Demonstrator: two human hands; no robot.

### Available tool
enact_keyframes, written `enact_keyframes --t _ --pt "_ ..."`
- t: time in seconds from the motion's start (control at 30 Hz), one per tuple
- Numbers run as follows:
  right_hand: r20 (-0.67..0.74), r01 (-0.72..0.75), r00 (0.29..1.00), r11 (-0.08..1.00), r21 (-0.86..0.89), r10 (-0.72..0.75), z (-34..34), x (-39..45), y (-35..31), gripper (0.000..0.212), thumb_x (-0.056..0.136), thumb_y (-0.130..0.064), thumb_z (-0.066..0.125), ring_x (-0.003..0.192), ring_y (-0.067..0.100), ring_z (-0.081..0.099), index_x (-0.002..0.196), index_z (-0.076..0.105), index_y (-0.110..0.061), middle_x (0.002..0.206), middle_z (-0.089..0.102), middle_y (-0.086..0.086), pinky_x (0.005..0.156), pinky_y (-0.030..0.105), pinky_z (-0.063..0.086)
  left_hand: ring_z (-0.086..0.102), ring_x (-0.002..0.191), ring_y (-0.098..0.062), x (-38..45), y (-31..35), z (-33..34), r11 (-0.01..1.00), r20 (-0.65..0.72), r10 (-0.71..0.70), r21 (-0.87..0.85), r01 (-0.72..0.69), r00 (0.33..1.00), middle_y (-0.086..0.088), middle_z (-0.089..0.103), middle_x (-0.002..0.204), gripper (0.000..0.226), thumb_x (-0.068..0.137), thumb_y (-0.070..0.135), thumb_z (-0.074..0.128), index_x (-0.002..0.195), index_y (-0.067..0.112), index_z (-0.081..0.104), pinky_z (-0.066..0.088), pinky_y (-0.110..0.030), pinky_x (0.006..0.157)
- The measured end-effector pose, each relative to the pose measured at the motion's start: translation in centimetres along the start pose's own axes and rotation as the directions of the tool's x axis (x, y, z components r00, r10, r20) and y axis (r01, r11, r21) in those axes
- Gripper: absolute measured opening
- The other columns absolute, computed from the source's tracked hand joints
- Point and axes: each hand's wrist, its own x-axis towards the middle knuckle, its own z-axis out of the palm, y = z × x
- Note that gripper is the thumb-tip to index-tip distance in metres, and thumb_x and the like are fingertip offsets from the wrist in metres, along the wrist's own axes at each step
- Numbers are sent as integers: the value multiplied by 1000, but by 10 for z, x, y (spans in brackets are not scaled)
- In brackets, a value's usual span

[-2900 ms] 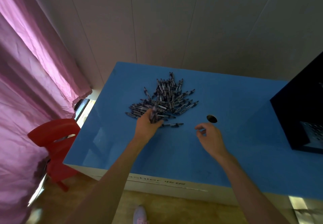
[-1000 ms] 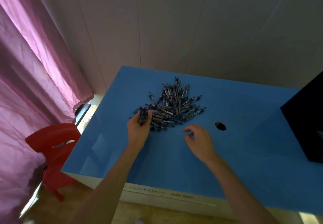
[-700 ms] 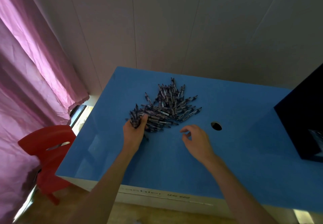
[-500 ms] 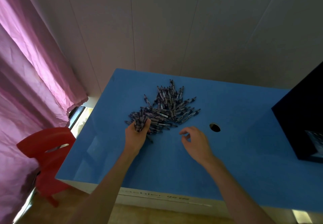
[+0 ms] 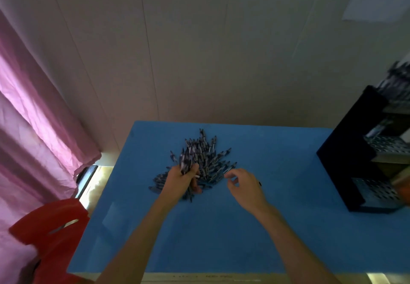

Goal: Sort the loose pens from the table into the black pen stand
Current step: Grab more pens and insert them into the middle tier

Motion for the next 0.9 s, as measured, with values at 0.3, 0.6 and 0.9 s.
enact_keyframes --t 0.3,0.6,0.9 --pt "-169 -89 981 996 31 93 -84 -18 35 13 98 -15 61 92 10 60 108 68 -19 113 65 -7 87 28 51 31 47 -18 13 54 68 995 256 -101 32 96 961 -2 31 55 30 98 33 64 81 10 53 36 -35 53" --pt "-295 -132 944 989 68 146 -178 -75 118 12 94 -14 63 87 4 62 100 70 -22 104 67 -10 81 29 54 33 48 -17 -24 96 191 997 370 -79 49 66 925 0 33 55 26 100 30 60 91 6 63 39 -34 54" --pt "-253 -71 961 983 169 113 -272 -129 189 11 97 -21 63 93 3 63 102 70 -26 103 68 -14 86 29 55 29 45 -14 -78 133 335 995 390 -95 64 76 916 3 29 54 25 98 29 64 89 7 61 34 -30 47"
